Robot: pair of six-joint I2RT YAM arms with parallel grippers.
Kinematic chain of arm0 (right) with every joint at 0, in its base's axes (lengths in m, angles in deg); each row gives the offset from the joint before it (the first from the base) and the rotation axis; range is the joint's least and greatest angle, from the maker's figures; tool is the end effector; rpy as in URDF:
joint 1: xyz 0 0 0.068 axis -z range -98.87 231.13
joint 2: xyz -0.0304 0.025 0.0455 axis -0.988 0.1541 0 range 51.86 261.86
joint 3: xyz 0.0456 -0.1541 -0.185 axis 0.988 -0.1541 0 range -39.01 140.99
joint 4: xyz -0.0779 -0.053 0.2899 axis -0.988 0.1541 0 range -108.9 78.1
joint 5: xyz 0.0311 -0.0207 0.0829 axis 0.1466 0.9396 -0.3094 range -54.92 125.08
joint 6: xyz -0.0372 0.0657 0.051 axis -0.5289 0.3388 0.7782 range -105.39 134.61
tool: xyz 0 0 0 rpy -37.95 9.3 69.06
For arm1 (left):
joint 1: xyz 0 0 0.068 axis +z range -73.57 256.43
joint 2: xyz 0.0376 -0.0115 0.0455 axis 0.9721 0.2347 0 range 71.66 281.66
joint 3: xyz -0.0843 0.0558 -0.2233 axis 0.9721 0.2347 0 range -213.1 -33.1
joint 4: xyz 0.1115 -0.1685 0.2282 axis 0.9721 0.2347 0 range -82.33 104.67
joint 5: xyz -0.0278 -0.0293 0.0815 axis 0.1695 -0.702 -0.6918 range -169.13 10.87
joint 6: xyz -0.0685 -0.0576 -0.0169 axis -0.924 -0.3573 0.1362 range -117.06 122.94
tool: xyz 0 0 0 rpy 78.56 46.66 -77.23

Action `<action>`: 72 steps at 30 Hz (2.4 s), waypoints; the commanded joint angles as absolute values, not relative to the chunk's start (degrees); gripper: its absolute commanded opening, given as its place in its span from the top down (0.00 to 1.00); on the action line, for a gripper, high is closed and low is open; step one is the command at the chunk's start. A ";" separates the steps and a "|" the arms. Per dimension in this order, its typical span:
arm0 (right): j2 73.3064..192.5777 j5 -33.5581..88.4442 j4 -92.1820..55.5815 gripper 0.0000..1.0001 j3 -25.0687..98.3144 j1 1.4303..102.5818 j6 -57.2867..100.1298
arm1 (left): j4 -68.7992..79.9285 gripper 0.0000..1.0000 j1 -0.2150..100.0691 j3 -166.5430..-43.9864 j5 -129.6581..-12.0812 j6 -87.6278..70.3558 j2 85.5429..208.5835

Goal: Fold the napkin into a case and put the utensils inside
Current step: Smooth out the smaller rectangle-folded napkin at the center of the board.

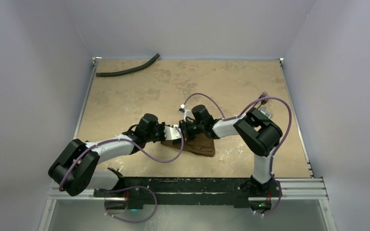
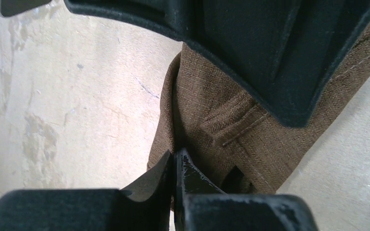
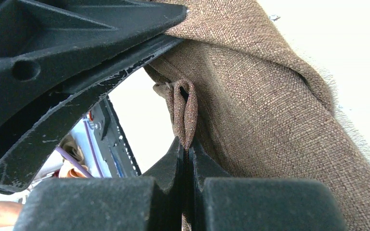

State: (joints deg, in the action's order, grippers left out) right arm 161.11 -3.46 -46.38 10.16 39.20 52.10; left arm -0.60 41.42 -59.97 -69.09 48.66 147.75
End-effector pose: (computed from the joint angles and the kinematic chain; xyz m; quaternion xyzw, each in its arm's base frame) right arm 0.2716 0.3123 0.0392 -0.1905 0.8212 0.5123 0.1638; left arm 0.2502 -0.1926 0.0597 0.6146 0.6671 -0.0407 0.4191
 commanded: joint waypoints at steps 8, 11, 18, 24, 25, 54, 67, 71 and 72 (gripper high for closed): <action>161.81 -4.51 -40.03 1.00 15.76 39.56 50.66 | -2.61 1.00 41.18 -61.10 -65.79 46.20 147.00; 162.02 -4.61 -37.81 1.00 16.90 39.56 50.67 | -0.79 1.00 41.19 -60.88 -64.55 47.14 146.19; 164.66 -4.38 -30.58 1.00 20.33 39.71 47.42 | -1.01 1.00 41.22 -60.27 -65.20 47.99 144.47; 165.96 -4.99 -26.60 1.00 22.84 40.39 45.92 | 0.18 1.00 41.18 -60.35 -64.02 48.71 143.15; 165.76 -5.02 -25.94 1.00 23.45 40.55 45.75 | 0.29 1.00 41.26 -60.13 -63.83 49.25 142.92; 172.25 -8.00 -21.00 1.00 28.75 41.05 43.52 | -2.13 1.00 39.09 -58.21 -63.82 55.51 142.76; 174.27 -7.90 -23.27 1.00 25.16 41.35 43.26 | -1.90 1.00 39.34 -58.76 -66.23 53.99 141.98; 174.60 -9.33 -24.82 1.00 23.88 42.29 43.90 | 0.42 1.00 39.31 -58.28 -65.45 57.68 141.79; 174.52 -9.43 -24.81 1.00 23.88 42.41 43.90 | 0.84 1.00 39.28 -57.77 -64.88 59.17 141.79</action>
